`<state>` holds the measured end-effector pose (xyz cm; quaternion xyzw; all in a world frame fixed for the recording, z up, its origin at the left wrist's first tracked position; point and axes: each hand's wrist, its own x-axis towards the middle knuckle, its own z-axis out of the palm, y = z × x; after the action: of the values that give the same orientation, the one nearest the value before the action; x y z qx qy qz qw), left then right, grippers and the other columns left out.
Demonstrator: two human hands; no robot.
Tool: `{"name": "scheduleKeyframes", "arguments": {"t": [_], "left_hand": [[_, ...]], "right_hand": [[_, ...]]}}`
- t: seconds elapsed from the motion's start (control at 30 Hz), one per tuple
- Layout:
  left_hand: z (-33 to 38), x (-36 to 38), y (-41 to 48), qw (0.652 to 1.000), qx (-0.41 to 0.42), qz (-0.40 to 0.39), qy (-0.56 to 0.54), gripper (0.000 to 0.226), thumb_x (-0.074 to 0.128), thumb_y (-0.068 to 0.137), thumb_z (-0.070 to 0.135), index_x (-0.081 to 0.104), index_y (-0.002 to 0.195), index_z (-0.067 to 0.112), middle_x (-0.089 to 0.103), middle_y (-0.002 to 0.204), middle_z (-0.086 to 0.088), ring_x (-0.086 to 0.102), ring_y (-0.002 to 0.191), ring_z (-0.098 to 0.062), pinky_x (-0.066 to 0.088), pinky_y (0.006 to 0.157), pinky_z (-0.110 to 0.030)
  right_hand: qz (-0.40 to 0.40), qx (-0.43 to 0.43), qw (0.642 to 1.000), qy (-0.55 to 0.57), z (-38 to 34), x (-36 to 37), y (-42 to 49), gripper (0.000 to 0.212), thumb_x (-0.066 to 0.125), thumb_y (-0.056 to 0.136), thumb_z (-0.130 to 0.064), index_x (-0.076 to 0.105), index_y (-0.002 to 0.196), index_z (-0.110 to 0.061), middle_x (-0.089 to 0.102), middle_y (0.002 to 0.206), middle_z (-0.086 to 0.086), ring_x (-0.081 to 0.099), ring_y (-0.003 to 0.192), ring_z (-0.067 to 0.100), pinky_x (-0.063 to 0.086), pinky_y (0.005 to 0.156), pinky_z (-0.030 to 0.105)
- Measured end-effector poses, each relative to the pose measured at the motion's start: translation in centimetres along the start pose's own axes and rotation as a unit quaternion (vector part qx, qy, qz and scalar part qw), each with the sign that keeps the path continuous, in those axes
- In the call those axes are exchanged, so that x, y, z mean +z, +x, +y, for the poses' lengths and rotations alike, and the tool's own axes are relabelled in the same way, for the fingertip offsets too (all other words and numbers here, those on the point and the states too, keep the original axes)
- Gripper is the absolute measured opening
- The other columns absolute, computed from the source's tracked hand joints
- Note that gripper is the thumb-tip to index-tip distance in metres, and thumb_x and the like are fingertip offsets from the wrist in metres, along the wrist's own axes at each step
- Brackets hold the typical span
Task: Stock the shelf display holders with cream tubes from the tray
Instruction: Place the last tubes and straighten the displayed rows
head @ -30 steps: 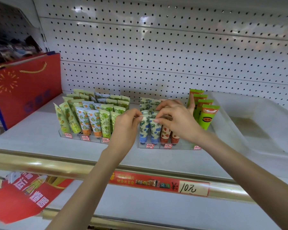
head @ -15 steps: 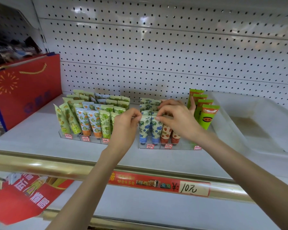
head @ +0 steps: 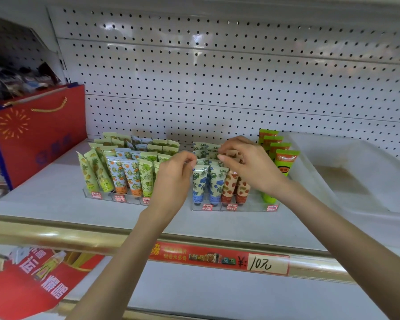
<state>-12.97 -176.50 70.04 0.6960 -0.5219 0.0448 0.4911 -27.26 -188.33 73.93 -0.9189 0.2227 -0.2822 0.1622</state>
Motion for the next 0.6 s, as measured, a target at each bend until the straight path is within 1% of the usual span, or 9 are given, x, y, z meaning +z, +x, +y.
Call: {"name": "scheduleKeyframes", "arguments": {"t": [0.07, 0.1, 0.13, 0.2, 0.27, 0.37, 0.47, 0.53, 0.6], "left_hand": [[0.4, -0.4, 0.1, 1.000, 0.020, 0.003, 0.021, 0.016, 0.046, 0.096, 0.010, 0.061, 0.094, 0.004, 0.060, 0.073, -0.008, 0.045, 0.058, -0.014, 0.030, 0.054, -0.023], [0.8, -0.8, 0.2, 0.999, 0.030, 0.009, 0.030, 0.018, 0.045, 0.097, 0.013, 0.062, 0.097, 0.006, 0.060, 0.075, -0.006, 0.046, 0.060, -0.013, 0.030, 0.054, -0.021], [1.1, -1.3, 0.2, 0.998, 0.042, 0.016, 0.042, 0.020, 0.045, 0.097, 0.015, 0.063, 0.102, 0.007, 0.063, 0.081, -0.004, 0.051, 0.066, -0.015, 0.034, 0.058, -0.022], [2.0, -2.5, 0.2, 0.995, 0.055, 0.017, 0.076, 0.026, 0.042, 0.099, 0.021, 0.062, 0.110, 0.010, 0.066, 0.096, -0.005, 0.059, 0.082, -0.023, 0.045, 0.067, -0.032], [2.5, -3.8, 0.4, 0.991, 0.058, 0.009, 0.119, 0.031, 0.038, 0.098, 0.027, 0.061, 0.114, 0.014, 0.065, 0.107, -0.004, 0.060, 0.092, -0.027, 0.048, 0.074, -0.037], [2.5, -5.6, 0.9, 0.979, 0.089, -0.008, 0.185, 0.036, 0.037, 0.095, 0.030, 0.061, 0.118, 0.014, 0.065, 0.113, -0.004, 0.060, 0.099, -0.029, 0.042, 0.087, -0.039], [2.1, -6.8, 1.0, 0.964, 0.073, -0.066, 0.249, 0.051, 0.026, 0.093, 0.041, 0.053, 0.128, 0.017, 0.057, 0.127, 0.000, 0.051, 0.117, -0.024, 0.031, 0.104, -0.045], [1.5, -7.3, 0.8, 0.955, 0.057, -0.096, 0.274, 0.059, 0.019, 0.090, 0.047, 0.046, 0.135, 0.020, 0.050, 0.136, 0.003, 0.042, 0.127, -0.019, 0.022, 0.110, -0.046], [0.9, -7.7, 0.4, 0.953, 0.054, -0.110, 0.276, 0.060, 0.018, 0.090, 0.050, 0.042, 0.138, 0.023, 0.046, 0.140, 0.004, 0.037, 0.131, -0.018, 0.018, 0.112, -0.044]], "right_hand": [[-0.013, -0.005, 1.000, -0.019, -0.3, -0.6, -0.1, 0.034, 0.050, 0.093, -0.039, 0.059, 0.119, -0.019, 0.053, 0.123, -0.004, 0.059, 0.106, 0.012, 0.049, 0.090, 0.036], [-0.018, -0.008, 0.999, -0.040, -0.5, -1.0, -0.2, 0.039, 0.048, 0.093, -0.042, 0.055, 0.124, -0.020, 0.052, 0.127, -0.005, 0.058, 0.108, 0.012, 0.049, 0.090, 0.036], [-0.023, -0.012, 0.998, -0.065, -0.6, -1.3, -0.2, 0.044, 0.046, 0.093, -0.045, 0.051, 0.129, -0.020, 0.050, 0.131, -0.005, 0.057, 0.111, 0.012, 0.049, 0.090, 0.036], [-0.040, -0.014, 0.993, -0.106, -0.9, -2.0, -0.2, 0.050, 0.042, 0.094, -0.048, 0.045, 0.135, -0.020, 0.045, 0.137, -0.004, 0.051, 0.118, 0.014, 0.047, 0.092, 0.037], [-0.065, 0.000, 0.989, -0.136, -1.1, -2.6, -0.3, 0.053, 0.039, 0.094, -0.050, 0.038, 0.140, -0.022, 0.039, 0.142, -0.005, 0.047, 0.122, 0.015, 0.046, 0.093, 0.036], [-0.083, 0.012, 0.981, -0.175, -1.5, -3.2, -0.4, 0.055, 0.037, 0.095, -0.051, 0.035, 0.141, -0.023, 0.035, 0.145, -0.005, 0.045, 0.124, 0.018, 0.044, 0.091, 0.036], [-0.082, 0.017, 0.980, -0.182, -1.7, -3.3, -0.5, 0.055, 0.036, 0.094, -0.052, 0.035, 0.140, -0.022, 0.036, 0.143, -0.004, 0.047, 0.122, 0.019, 0.046, 0.093, 0.038], [-0.079, 0.014, 0.981, -0.176, -1.8, -3.1, -0.7, 0.055, 0.037, 0.093, -0.052, 0.038, 0.139, -0.022, 0.038, 0.141, -0.004, 0.048, 0.120, 0.018, 0.046, 0.092, 0.038], [-0.076, 0.010, 0.984, -0.163, -2.0, -2.8, -0.9, 0.053, 0.037, 0.093, -0.052, 0.041, 0.136, -0.021, 0.040, 0.140, -0.004, 0.048, 0.120, 0.016, 0.046, 0.094, 0.038]]}}
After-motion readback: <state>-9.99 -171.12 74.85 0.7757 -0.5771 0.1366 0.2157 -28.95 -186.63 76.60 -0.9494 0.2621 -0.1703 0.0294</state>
